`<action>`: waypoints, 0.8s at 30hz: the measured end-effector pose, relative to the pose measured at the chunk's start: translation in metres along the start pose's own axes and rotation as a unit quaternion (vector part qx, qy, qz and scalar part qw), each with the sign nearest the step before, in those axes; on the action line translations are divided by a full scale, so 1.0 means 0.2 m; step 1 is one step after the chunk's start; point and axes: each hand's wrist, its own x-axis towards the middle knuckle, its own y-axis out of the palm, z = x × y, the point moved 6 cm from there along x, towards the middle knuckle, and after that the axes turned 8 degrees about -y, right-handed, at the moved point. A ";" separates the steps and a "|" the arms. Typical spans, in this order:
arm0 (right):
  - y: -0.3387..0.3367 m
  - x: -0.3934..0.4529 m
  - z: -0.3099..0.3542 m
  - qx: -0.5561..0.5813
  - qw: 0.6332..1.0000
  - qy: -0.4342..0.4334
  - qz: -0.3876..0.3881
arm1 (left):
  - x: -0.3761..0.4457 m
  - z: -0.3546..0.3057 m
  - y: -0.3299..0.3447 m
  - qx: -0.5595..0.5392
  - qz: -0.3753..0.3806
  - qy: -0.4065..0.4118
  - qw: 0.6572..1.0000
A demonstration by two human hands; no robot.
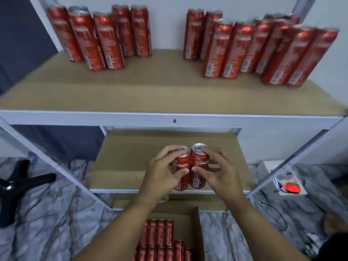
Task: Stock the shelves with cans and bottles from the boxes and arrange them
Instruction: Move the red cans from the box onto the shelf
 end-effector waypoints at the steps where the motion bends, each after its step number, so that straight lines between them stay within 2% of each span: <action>1: -0.05 0.07 0.10 -0.004 1.000 -0.018 0.003 | 0.03 -0.10 -0.06 0.008 -0.001 0.014 1.000; 4: -0.17 0.26 0.38 -0.041 0.995 -0.087 -0.004 | 0.11 -0.38 -0.22 0.022 -0.021 0.059 0.998; 12: -0.29 0.67 0.85 -0.075 0.983 -0.162 -0.050 | 0.31 -0.86 -0.58 0.034 -0.062 0.133 0.989; 18: -0.24 0.89 0.95 -0.081 0.979 -0.175 -0.071 | 0.47 -0.97 -0.75 0.066 -0.084 0.153 0.982; 24: -0.11 1.05 0.88 -0.084 0.981 -0.158 -0.071 | 0.63 -0.87 -0.78 0.068 -0.115 0.161 0.978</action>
